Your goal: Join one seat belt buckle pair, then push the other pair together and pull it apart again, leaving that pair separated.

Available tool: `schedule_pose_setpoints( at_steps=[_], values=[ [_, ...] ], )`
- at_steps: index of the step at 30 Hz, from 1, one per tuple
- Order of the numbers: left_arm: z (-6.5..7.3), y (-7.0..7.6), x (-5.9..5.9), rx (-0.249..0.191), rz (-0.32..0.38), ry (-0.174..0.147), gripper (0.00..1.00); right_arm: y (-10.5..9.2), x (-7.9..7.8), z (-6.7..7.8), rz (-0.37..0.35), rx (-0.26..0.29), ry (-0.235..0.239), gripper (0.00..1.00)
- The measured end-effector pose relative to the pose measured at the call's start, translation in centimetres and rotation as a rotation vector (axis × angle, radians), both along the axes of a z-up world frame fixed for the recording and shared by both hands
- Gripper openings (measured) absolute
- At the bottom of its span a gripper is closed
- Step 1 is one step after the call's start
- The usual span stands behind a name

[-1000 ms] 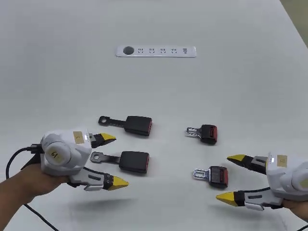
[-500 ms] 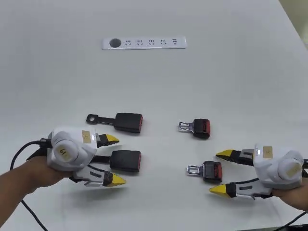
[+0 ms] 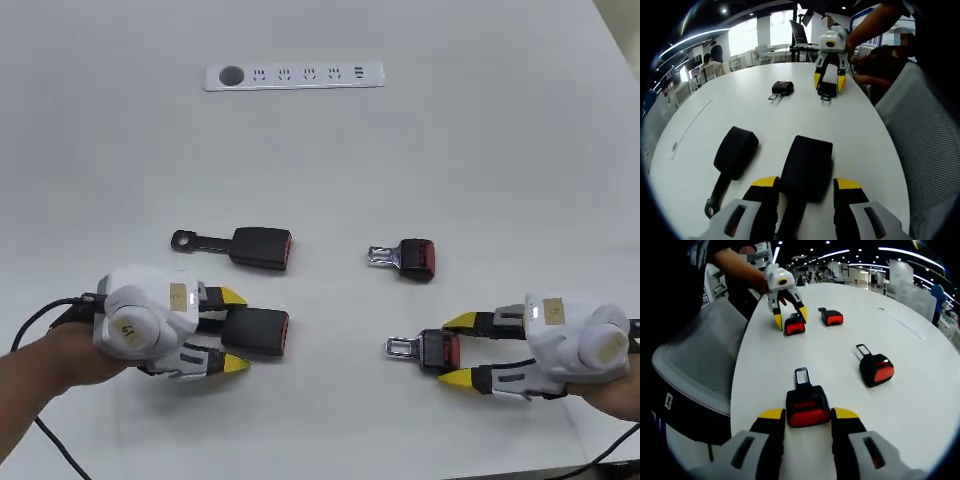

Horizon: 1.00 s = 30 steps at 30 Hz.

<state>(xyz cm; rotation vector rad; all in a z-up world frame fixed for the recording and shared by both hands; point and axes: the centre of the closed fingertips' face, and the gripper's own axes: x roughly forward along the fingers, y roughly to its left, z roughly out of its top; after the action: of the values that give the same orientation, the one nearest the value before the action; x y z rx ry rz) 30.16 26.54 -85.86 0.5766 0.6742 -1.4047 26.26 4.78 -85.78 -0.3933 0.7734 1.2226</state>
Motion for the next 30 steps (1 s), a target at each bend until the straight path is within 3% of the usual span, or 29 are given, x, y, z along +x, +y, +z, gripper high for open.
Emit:
schedule_pose_setpoints(
  at_steps=[5, 7, 8, 18, 30],
  values=[
    [-0.5, 0.0, 0.4, 0.004, -0.011, -0.011, 0.35, 0.1, 0.2, 0.1, 0.011, 0.006, -0.001, 0.36],
    [-0.5, 0.0, 0.4, -0.001, -0.01, -0.01, 0.35, 0.1, 0.2, 0.1, 0.011, 0.01, -0.001, 0.35],
    [-0.3, -0.1, 0.4, -0.008, -0.021, -0.025, 0.35, 0.3, 0.3, 0.1, -0.004, 0.025, 0.017, 0.35],
    [-0.1, -0.1, 0.4, -0.003, -0.007, -0.014, 0.34, 0.7, 0.4, -0.1, 0.035, 0.034, -0.006, 0.34],
    [0.0, -0.2, 0.4, 0.014, -0.004, -0.012, 0.34, 2.4, 1.2, 0.1, -0.007, 0.085, -0.032, 0.34]
  ],
)
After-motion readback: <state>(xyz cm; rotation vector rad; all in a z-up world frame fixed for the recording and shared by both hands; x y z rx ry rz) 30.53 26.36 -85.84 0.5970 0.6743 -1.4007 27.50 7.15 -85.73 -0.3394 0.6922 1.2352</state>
